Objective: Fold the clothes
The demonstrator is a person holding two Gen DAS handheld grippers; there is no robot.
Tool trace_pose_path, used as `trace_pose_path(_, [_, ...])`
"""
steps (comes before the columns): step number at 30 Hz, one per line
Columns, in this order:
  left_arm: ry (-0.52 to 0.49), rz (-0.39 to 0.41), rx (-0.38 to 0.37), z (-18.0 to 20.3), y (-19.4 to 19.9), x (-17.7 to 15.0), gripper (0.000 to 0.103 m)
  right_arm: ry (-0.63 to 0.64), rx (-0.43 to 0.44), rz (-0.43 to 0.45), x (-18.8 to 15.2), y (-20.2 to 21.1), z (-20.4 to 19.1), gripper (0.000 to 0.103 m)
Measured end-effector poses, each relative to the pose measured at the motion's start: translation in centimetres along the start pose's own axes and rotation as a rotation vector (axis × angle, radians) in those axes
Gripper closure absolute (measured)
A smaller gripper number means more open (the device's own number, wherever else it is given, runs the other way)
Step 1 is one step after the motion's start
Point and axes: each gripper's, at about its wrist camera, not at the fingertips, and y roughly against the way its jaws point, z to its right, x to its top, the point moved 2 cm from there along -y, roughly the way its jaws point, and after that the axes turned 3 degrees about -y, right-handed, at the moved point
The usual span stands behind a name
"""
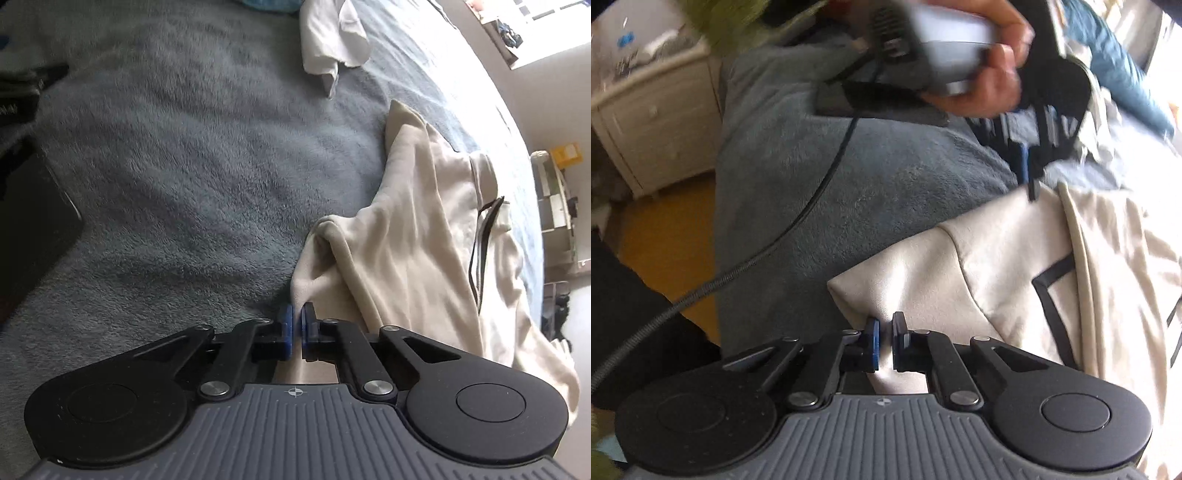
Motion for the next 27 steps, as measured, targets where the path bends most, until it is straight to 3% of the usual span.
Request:
trace_pose_path(2, [-0.012,-0.012,0.022,0.0,-0.5,-0.3,0.099,-0.023,0.02,-0.024,-0.3,-0.6,0.2,0.095])
trace_pose_path(5, [0.007,-0.031,-0.004,-0.4,-1.2,-0.2,0.095,-0.038,0.025,-0.038,-0.5,-1.4,0.4,0.095])
trace_pose_path(9, [-0.044,0.027,0.002,0.3,-0.3,0.8,0.078,-0.124,0.049,-0.042,-0.4,-1.0,1.1,0.09])
trace_pose_path(13, [-0.161,0.092,0.073,2.1,0.4,1.1,0.078,-0.325,0.096,-0.026,-0.9,1.1,2.8,0.074])
trace_pose_path(15, [-0.228,0.144,0.115,3.2,1.2,0.9,0.077,-0.457,0.073,-0.01,-2.0,2.9,4.3,0.073])
trace_pose_path(18, [-0.324,0.241,0.131,5.0,2.4,0.5,0.076,-0.631,-0.044,0.019,-4.5,5.9,7.6,0.073])
trace_pose_path(20, [-0.399,0.277,0.119,6.4,2.4,0.0,0.075,-0.704,-0.182,0.045,-6.2,7.7,10.2,0.073])
trace_pose_path(24, [-0.576,0.238,0.134,8.9,-0.5,0.3,0.074,-0.837,-0.41,0.071,-9.1,9.1,15.4,0.073])
trace_pose_path(27, [-0.695,0.201,0.237,8.7,-3.0,-0.8,0.074,-0.904,-0.506,0.003,-11.6,7.6,17.4,0.073])
